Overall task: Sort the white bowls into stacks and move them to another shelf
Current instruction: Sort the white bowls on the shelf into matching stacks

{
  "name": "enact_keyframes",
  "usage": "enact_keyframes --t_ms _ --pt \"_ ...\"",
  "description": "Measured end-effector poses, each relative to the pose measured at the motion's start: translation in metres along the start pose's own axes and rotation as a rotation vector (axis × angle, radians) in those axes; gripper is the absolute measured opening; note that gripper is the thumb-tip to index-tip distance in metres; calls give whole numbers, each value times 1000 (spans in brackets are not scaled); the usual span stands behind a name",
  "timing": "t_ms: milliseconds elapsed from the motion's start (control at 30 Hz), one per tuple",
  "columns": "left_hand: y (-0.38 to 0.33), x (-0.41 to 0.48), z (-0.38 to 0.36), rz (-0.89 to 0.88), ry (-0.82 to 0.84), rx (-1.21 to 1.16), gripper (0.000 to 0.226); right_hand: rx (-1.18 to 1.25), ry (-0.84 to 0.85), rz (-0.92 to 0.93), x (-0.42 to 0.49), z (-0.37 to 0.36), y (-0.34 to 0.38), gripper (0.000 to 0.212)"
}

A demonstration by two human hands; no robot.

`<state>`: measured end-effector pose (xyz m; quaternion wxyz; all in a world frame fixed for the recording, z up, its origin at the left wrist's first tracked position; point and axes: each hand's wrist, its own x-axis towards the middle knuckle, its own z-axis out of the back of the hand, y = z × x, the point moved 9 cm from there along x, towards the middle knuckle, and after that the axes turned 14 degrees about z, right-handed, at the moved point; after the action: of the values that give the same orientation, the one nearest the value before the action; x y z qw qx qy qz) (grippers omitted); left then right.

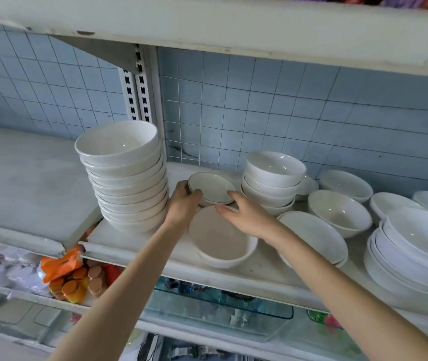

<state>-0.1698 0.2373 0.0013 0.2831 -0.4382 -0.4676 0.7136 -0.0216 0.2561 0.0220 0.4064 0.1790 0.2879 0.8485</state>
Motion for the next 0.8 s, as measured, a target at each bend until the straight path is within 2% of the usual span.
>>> enact_keyframes --t_ms 67,300,467,600,800 --pt "-2 -2 0 -27 -12 -42 13 84 -22 -21 0 -1 -4 60" --pt "-3 0 1 -89 -40 -87 21 391 -144 -54 0 0 -18 53" --pt "-16 -6 0 -161 -27 -97 43 546 -245 27 0 14 -4 50" --pt "-23 -14 -3 -212 11 -157 36 663 -323 103 -6 27 10 46" --pt "-37 -44 -7 -286 99 -338 38 765 -409 194 -28 42 28 41"
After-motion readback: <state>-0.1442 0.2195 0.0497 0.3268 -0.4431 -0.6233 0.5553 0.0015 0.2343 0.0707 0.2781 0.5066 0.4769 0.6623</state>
